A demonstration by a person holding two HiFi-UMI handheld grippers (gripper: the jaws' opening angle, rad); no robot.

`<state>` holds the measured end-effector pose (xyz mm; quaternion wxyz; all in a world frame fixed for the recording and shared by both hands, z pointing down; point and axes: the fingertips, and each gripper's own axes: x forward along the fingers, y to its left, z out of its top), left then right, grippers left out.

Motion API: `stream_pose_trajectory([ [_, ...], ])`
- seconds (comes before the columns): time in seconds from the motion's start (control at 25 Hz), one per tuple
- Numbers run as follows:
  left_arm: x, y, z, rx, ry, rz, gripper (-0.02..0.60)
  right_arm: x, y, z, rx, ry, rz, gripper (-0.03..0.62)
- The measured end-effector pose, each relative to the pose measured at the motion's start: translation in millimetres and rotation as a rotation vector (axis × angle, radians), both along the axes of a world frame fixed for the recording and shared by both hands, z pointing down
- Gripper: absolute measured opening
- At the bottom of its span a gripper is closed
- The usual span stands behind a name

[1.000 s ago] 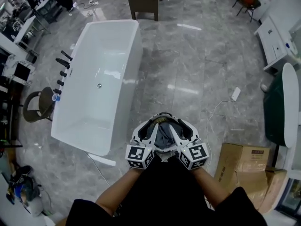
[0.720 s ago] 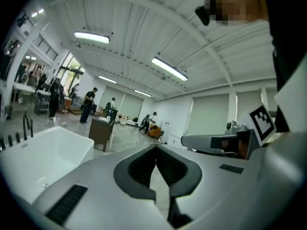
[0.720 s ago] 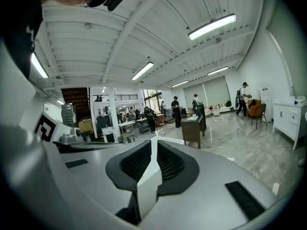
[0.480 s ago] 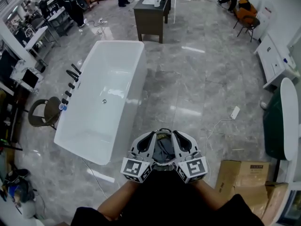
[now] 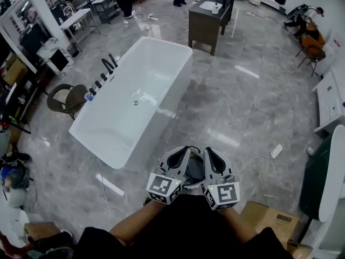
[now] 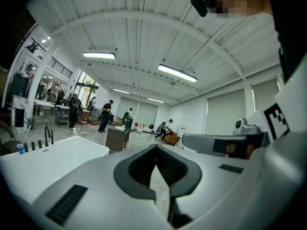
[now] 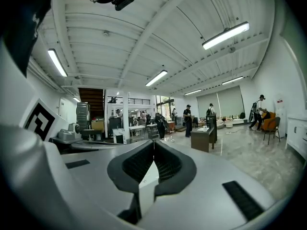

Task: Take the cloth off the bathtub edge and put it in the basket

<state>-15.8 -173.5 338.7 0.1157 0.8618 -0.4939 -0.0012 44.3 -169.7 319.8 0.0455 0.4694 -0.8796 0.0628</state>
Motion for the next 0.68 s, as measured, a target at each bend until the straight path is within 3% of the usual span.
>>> stream_pose_trajectory([
  [0.68, 15.5, 27.3, 0.0, 0.051, -0.017, -0.086, 0.012, 8.9, 28.3, 17.1, -0.011, 0.009, -0.103, 0.031],
])
